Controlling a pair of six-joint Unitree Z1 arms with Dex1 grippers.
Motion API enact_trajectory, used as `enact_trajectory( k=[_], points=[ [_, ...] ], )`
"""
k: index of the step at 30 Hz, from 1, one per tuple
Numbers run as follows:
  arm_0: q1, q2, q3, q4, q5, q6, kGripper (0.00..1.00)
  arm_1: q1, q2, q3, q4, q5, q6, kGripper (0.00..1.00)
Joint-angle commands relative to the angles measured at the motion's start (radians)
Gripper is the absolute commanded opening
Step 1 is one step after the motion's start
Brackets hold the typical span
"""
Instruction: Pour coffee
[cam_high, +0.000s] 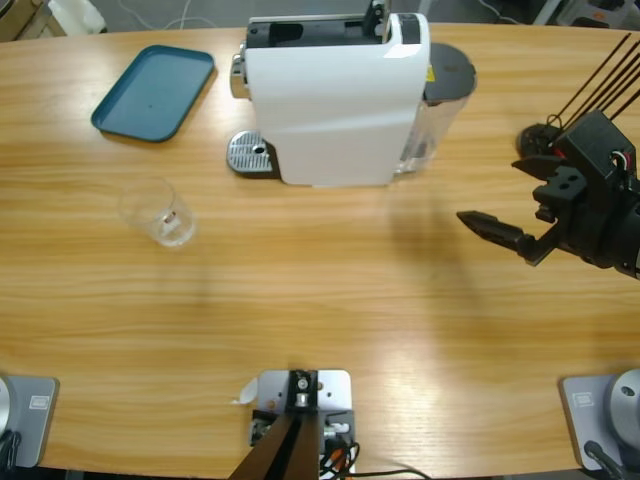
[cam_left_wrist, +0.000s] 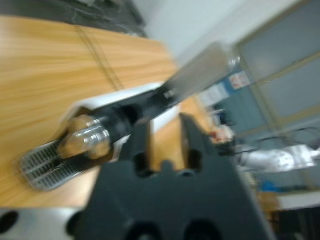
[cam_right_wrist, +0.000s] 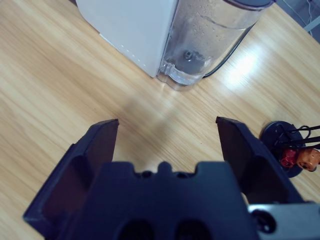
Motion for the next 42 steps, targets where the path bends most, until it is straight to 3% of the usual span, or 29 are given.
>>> enact_trajectory(
  k=[1, 4, 6, 8, 13, 18, 31, 42],
  points=[
    [-0.178, -0.35, 0.071, 0.335, 0.583, 0.368, 0.743, -0.006, 0.011, 0.025, -0.006, 0.003, 0.007, 0.853],
    [-0.285, -0.398, 0.192, 0.349, 0.725, 0.381, 0.757, -0.006, 0.013, 0.025, -0.006, 0.003, 0.007, 0.857],
    [-0.315, -0.428, 0.278, 0.331, 0.738, 0.337, 0.826, -0.006, 0.014, 0.025, -0.006, 0.004, 0.007, 0.861],
    [-0.353, -0.44, 0.343, 0.305, 0.737, 0.269, 0.827, -0.006, 0.015, 0.025, -0.006, 0.004, 0.006, 0.866],
    [-0.366, -0.455, 0.477, 0.192, 0.711, 0.153, 0.845, -0.006, 0.015, 0.026, -0.008, 0.003, 0.005, 0.999],
    [-0.377, -0.451, 0.58, 0.102, 0.702, 0.126, 0.995, -0.006, 0.02, 0.026, -0.008, 0.006, 0.005, 1.0],
    [-0.425, -0.203, 0.623, -0.019, 0.762, 0.149, 0.991, -0.006, 0.051, 0.02, -0.009, 0.014, 0.001, 1.0],
    [-0.473, -0.12, 0.627, -0.06, 0.821, 0.146, 0.995, -0.006, 0.073, 0.011, -0.008, 0.015, 0.0, 1.0]
  ],
)
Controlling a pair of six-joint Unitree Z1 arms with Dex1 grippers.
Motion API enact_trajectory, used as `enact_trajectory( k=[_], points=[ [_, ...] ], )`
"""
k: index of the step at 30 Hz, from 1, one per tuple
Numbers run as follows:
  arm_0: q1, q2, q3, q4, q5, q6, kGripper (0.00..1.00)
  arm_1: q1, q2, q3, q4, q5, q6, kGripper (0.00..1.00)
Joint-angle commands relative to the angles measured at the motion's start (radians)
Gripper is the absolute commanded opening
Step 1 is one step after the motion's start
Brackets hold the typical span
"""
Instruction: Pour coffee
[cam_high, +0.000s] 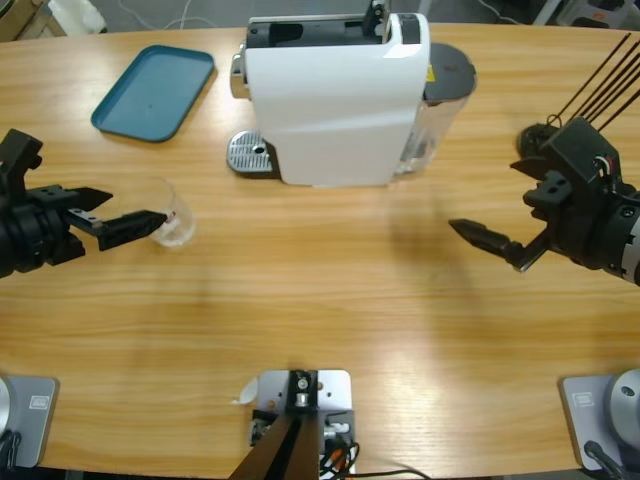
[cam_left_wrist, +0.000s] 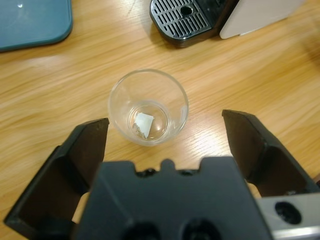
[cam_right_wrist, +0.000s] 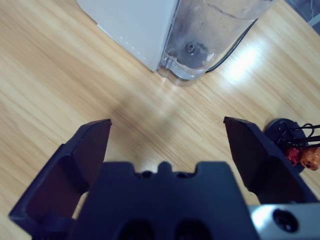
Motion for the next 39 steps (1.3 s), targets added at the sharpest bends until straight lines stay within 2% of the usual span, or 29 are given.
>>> enact_trajectory(
  k=[1, 12, 20, 30, 31, 36, 38, 39],
  points=[
    [-0.013, 0.083, 0.028, -0.027, 0.05, 0.008, 0.996, -0.005, 0.034, 0.011, -0.008, 0.014, 0.001, 1.0],
    [-0.013, 0.191, 0.031, -0.082, 0.052, -0.001, 0.991, -0.005, 0.041, 0.009, -0.006, 0.015, 0.0, 1.0],
    [-0.013, 0.28, 0.031, -0.148, 0.172, -0.012, 0.991, -0.005, 0.048, 0.009, -0.006, 0.017, 0.0, 1.0],
    [-0.013, 0.343, 0.041, -0.233, 0.186, -0.025, 0.985, -0.005, 0.053, 0.007, -0.006, 0.018, 0.0, 1.0],
    [-0.013, 0.348, 0.042, -0.239, 0.186, -0.024, 0.97, -0.005, 0.055, 0.006, -0.005, 0.018, 0.001, 1.0],
    [-0.013, 0.371, 0.067, -0.29, 0.181, -0.026, 0.688, -0.005, 0.059, 0.004, -0.004, 0.018, 0.0, 1.0],
    [-0.013, 0.374, 0.079, -0.305, 0.177, -0.026, 0.605, -0.005, 0.059, 0.003, -0.003, 0.018, 0.0, 1.0],
    [-0.013, 0.374, 0.085, -0.313, 0.173, -0.027, 0.602, -0.005, 0.061, 0.003, -0.003, 0.018, 0.0, 1.0]
  ],
)
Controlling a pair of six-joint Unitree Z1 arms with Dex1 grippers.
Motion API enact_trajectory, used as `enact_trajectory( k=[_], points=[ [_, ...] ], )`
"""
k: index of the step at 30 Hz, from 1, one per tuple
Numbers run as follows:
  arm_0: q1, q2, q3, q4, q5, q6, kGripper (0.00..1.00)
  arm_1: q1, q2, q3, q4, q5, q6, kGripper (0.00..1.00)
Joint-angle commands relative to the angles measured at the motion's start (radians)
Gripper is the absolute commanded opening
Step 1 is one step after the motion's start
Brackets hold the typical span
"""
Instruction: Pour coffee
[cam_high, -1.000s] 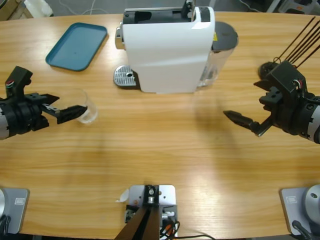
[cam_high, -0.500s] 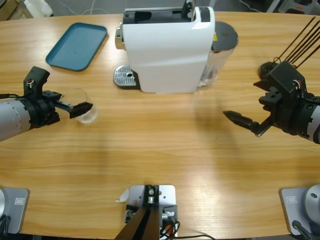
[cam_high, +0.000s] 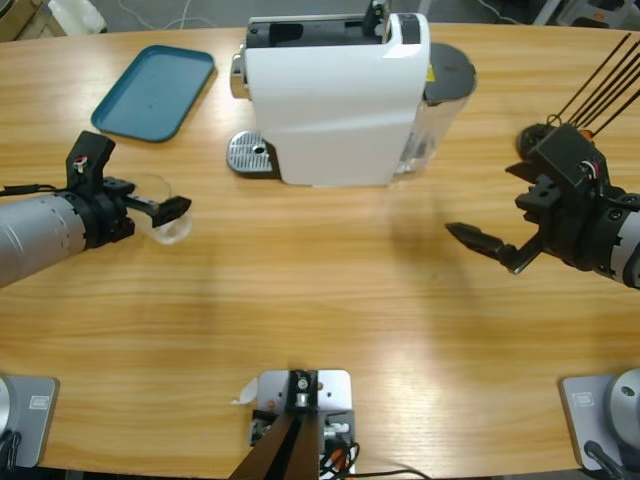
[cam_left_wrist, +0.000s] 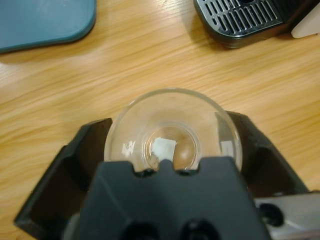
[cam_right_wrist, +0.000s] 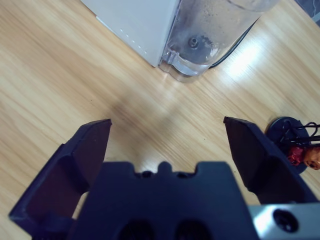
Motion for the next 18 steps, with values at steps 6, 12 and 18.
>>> enact_trajectory(
  k=[6, 12, 18],
  points=[
    [-0.007, 0.029, 0.065, -0.097, -0.014, 0.007, 0.6, -0.005, 0.041, 0.003, -0.003, 0.015, 0.001, 1.0],
    [0.032, -0.06, -0.042, -0.167, -0.218, 0.251, 0.608, -0.005, 0.042, 0.002, -0.003, 0.015, 0.002, 1.0],
    [0.294, -0.027, -0.136, -0.148, -0.55, 0.353, 0.606, -0.005, 0.037, 0.003, -0.003, 0.015, 0.002, 1.0]
  ],
)
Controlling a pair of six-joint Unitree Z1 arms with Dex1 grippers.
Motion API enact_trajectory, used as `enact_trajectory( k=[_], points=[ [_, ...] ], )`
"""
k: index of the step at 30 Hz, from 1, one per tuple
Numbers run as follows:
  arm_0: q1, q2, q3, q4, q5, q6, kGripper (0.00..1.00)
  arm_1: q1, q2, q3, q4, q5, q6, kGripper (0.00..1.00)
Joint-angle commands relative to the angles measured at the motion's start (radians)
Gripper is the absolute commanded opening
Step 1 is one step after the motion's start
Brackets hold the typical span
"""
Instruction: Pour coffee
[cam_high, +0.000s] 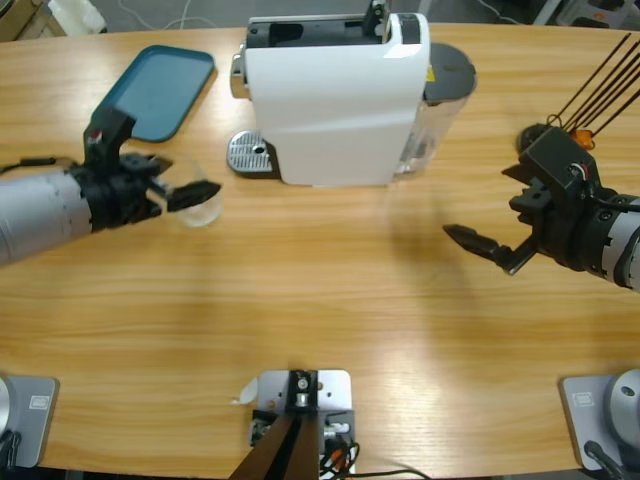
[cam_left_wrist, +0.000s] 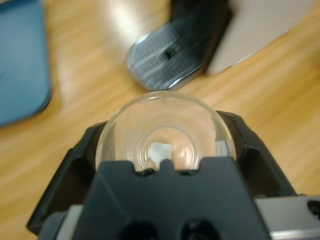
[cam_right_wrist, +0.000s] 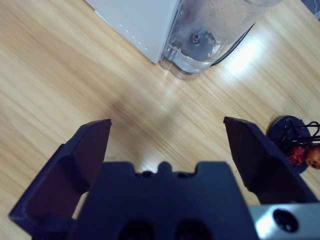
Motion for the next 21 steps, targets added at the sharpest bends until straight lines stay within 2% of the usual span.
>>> enact_trajectory(
  k=[1, 3, 17, 21],
  points=[
    [0.275, 0.02, -0.103, 0.007, -0.325, 0.121, 0.605, -0.005, 0.017, 0.007, -0.003, 0.015, 0.002, 1.0],
    [0.304, 0.048, -0.123, 0.02, -0.342, 0.138, 0.605, -0.005, 0.016, 0.007, -0.003, 0.015, 0.002, 1.0],
    [0.304, 0.113, -0.128, 0.021, -0.358, 0.183, 0.605, -0.005, 0.018, 0.007, -0.003, 0.015, 0.002, 1.0],
    [0.305, 0.056, -0.028, 0.009, -0.32, 0.102, 0.6, -0.005, 0.02, 0.005, -0.003, 0.015, 0.002, 1.0]
  ],
)
